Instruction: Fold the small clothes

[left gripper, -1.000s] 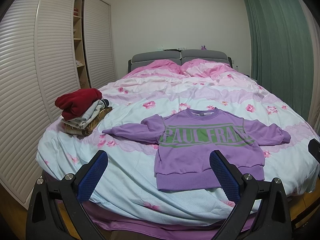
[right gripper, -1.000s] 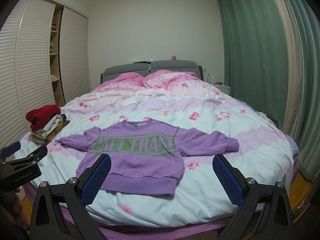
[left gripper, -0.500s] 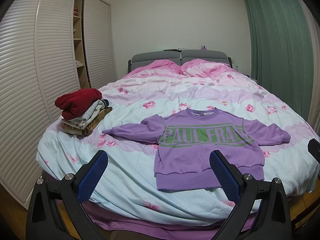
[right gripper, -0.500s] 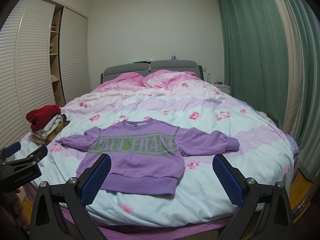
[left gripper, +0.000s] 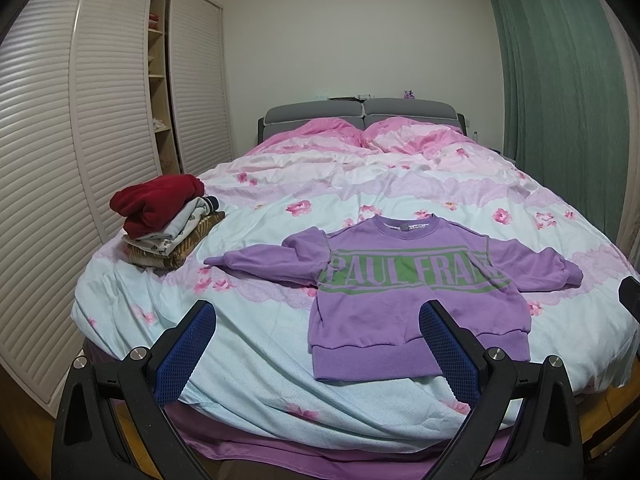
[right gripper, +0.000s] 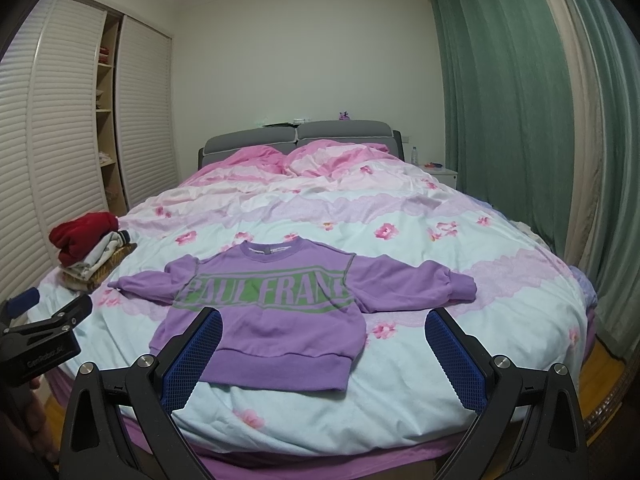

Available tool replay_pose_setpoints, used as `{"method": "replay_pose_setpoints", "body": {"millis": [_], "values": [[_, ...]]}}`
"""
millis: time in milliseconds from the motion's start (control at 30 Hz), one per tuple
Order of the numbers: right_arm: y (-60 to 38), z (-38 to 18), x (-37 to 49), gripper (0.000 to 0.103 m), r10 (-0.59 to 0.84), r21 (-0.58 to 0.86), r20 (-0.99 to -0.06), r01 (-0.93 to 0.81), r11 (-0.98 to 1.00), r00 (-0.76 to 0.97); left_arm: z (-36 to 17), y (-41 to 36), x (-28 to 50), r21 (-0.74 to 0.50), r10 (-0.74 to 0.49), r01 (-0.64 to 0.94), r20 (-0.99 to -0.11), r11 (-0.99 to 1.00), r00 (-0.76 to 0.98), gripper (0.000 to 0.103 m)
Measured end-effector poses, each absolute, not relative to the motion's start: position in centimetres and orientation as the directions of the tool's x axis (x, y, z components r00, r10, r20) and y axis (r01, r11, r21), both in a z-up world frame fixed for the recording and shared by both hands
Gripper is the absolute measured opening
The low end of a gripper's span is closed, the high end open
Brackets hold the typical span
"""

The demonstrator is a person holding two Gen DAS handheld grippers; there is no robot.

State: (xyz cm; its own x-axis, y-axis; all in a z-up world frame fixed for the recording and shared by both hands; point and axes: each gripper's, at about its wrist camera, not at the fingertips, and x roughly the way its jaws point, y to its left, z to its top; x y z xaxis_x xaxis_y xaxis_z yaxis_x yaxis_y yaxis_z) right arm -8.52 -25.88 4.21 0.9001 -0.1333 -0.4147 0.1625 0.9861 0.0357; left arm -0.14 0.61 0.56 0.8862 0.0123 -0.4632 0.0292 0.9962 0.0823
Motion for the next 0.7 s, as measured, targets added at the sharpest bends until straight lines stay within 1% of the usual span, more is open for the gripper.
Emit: {"method": "replay_pose_setpoints", "body": {"millis": [267, 700], "values": [[-26.7, 4.1, -7.8, 0.102, -0.146, 0.046, -0.416, 0.181, 0.982, 0.897, 0.4, -0.6, 0.8, 0.095, 0.007, 0.043, -0.47, 0.995, 0.882, 0.103], [-30.1, 3.1, -4.5, 0.102, -0.162, 0.094, -0.455, 0.228, 0.969, 0.876, -0.2, -3.1, 4.6, 0.126, 0.005, 0.065, -0.491, 0.99, 0.871, 0.103]]}}
